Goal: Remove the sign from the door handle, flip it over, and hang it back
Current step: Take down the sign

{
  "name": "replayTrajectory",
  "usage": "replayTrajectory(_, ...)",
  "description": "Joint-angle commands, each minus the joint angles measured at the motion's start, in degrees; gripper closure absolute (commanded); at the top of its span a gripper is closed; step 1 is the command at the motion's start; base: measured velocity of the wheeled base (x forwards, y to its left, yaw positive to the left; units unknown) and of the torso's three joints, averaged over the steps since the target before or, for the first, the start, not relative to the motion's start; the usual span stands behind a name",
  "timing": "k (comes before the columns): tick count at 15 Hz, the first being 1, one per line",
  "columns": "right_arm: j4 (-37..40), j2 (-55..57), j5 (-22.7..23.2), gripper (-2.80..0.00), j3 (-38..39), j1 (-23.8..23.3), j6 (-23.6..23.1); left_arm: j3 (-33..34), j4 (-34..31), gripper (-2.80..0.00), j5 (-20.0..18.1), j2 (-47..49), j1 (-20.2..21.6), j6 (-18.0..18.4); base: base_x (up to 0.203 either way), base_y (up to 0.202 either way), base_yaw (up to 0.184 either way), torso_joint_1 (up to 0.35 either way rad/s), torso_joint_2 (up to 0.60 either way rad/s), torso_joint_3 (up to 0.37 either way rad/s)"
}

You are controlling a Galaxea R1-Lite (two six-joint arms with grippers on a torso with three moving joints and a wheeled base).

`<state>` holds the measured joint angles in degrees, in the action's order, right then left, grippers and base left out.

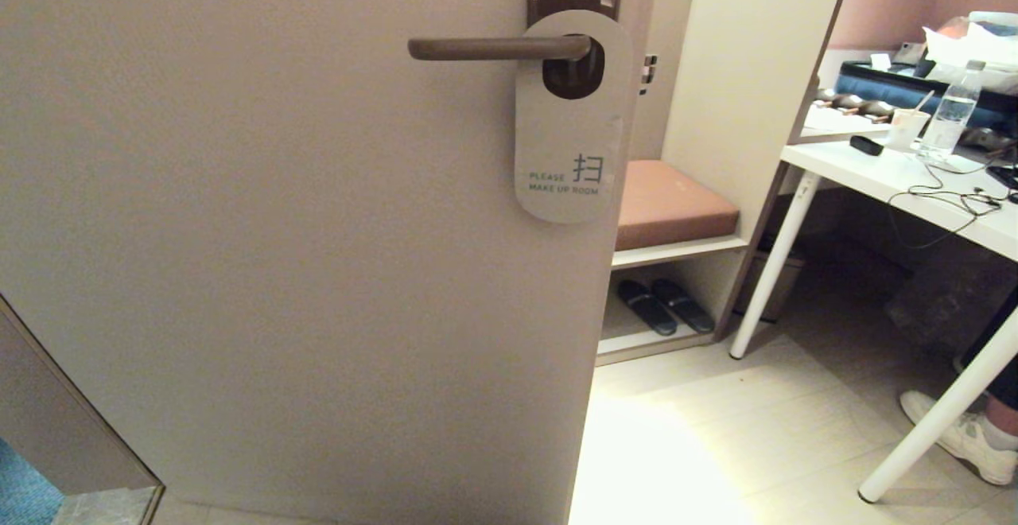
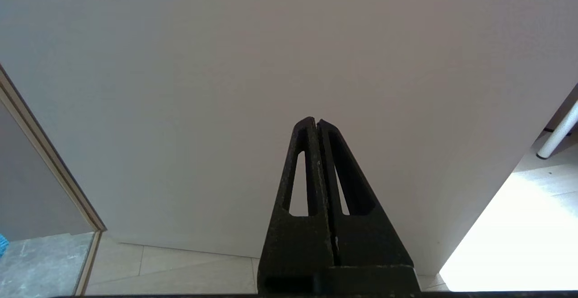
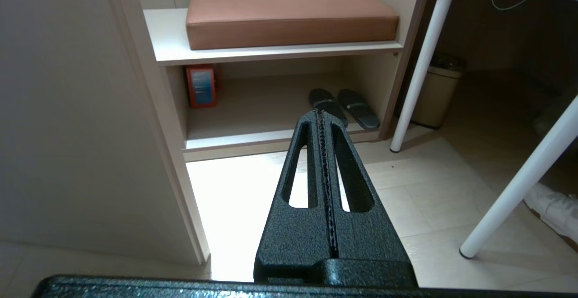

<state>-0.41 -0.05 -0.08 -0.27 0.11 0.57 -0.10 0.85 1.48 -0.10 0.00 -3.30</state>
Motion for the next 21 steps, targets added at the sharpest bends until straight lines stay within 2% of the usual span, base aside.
replayTrajectory(1,0.19,0.17,-0.01,0.0,-1.19,0.05,-0.06,0.01,0.03,0.0,0.02,0.1,0.08,-0.05,0.0,0.0,0.0,0.0,0.0,0.0)
replayTrajectory(6,8.5,6.97,0.47,0.0,-13.54,0.07,-0.09,0.01,0.03,0.0,0.02,0.1,0.0,-0.04,0.0,0.0,0.0,0.0,0.0,0.0)
replayTrajectory(8,8.7,14.38,-0.26,0.0,-19.26,0.04,-0.12,0.01,0.03,0.0,0.02,0.1,0.0,-0.04,0.0,0.0,0.0,0.0,0.0,0.0)
replayTrajectory(14,8.75,38.72,-2.24,0.0,-42.97,-0.05,0.14,0.01,0.03,0.0,0.02,0.1,0.0,-0.04,0.0,0.0,0.0,0.0,0.0,0.0)
replayTrajectory(18,8.76,51.93,-3.83,0.0,-52.89,-0.09,0.67,0.01,0.03,0.0,0.02,0.1,0.03,-0.04,0.0,0.0,0.0,0.0,0.0,0.0)
replayTrajectory(21,8.76,59.84,0.0,0.0,-58.54,-0.11,4.69,0.01,0.03,0.0,0.02,0.1,0.0,-0.04,0.0,0.0,0.0,0.0,0.0,0.0)
